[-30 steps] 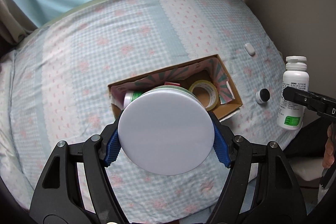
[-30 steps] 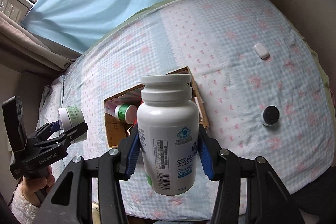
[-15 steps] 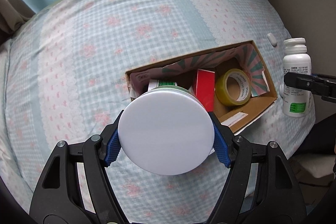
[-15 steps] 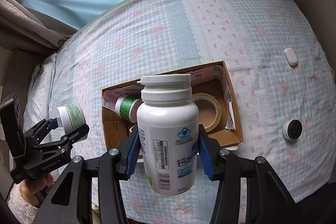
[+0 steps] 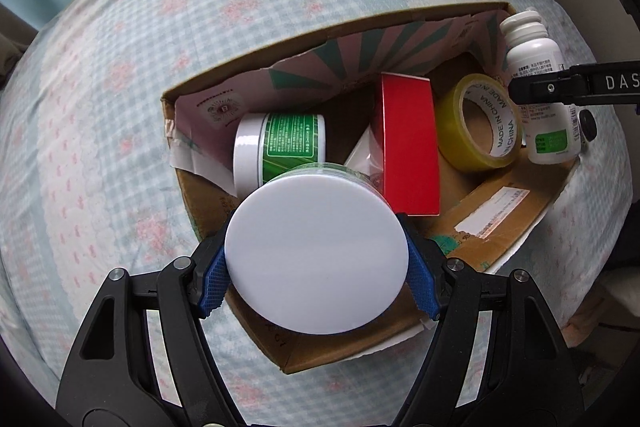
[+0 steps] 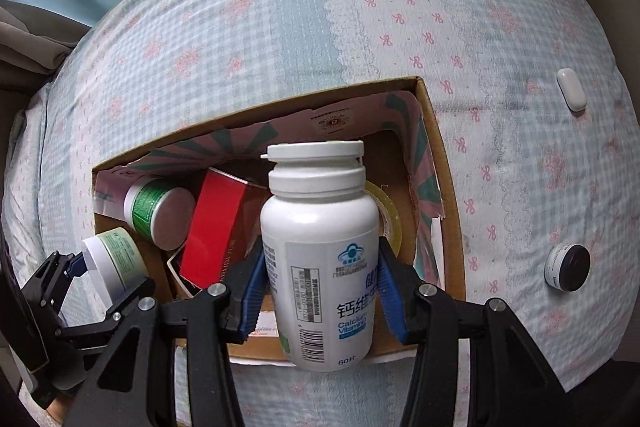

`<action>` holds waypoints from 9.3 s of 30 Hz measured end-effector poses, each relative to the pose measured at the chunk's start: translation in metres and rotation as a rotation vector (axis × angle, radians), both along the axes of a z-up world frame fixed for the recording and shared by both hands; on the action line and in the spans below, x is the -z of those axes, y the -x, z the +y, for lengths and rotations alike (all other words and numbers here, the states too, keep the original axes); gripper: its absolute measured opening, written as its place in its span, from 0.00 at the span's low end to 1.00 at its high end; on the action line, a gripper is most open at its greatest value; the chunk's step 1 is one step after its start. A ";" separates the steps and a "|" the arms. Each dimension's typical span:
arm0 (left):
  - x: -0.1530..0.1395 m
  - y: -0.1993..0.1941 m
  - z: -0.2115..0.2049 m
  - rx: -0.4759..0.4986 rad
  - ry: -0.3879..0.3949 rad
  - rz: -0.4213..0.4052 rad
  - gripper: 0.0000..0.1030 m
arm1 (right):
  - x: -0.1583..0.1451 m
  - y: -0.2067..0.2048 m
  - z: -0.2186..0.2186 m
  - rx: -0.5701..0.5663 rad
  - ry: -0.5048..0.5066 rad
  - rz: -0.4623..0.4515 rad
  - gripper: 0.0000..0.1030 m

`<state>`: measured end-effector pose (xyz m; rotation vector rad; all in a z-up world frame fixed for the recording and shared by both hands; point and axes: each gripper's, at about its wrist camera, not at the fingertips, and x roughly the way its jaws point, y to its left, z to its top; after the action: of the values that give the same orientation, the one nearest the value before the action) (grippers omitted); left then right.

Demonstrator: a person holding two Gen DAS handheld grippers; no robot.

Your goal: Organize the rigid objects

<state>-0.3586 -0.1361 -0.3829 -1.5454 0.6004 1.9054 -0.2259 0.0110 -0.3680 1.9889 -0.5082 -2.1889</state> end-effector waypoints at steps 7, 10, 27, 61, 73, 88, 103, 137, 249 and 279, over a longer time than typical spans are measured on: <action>0.013 -0.008 0.002 0.014 0.018 0.004 0.68 | 0.018 0.005 -0.004 0.025 0.003 -0.037 0.45; 0.013 -0.007 0.002 -0.008 0.008 -0.009 0.74 | 0.023 0.008 -0.002 0.050 0.010 -0.047 0.46; -0.018 -0.033 -0.019 -0.074 -0.069 0.003 1.00 | -0.005 -0.020 0.016 0.145 0.008 -0.004 1.00; -0.162 -0.121 0.012 -0.160 -0.180 0.161 1.00 | -0.171 -0.115 0.102 0.020 -0.133 0.288 1.00; -0.202 -0.186 0.119 -0.222 -0.287 0.264 1.00 | -0.213 -0.120 0.218 -0.154 -0.183 0.485 1.00; -0.147 -0.235 0.273 -0.216 -0.271 0.179 1.00 | -0.141 -0.064 0.330 -0.426 -0.149 0.572 1.00; 0.053 -0.261 0.369 -0.098 -0.242 0.107 1.00 | 0.045 -0.012 0.350 -0.417 -0.154 0.653 0.96; 0.094 -0.258 0.382 -0.163 -0.252 0.160 0.52 | 0.133 0.030 0.333 -0.401 -0.142 0.650 0.43; -0.055 -0.025 0.029 -0.235 -0.228 0.189 1.00 | 0.027 -0.118 0.006 -0.468 -0.035 0.454 1.00; -0.358 -0.219 0.021 -0.457 -0.405 0.577 1.00 | -0.303 -0.193 0.130 -0.107 -0.223 0.763 1.00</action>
<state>-0.1397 -0.1154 -0.0246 -0.9147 0.0601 2.6490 -0.0333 0.1414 -0.0649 1.0527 -0.0478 -2.7599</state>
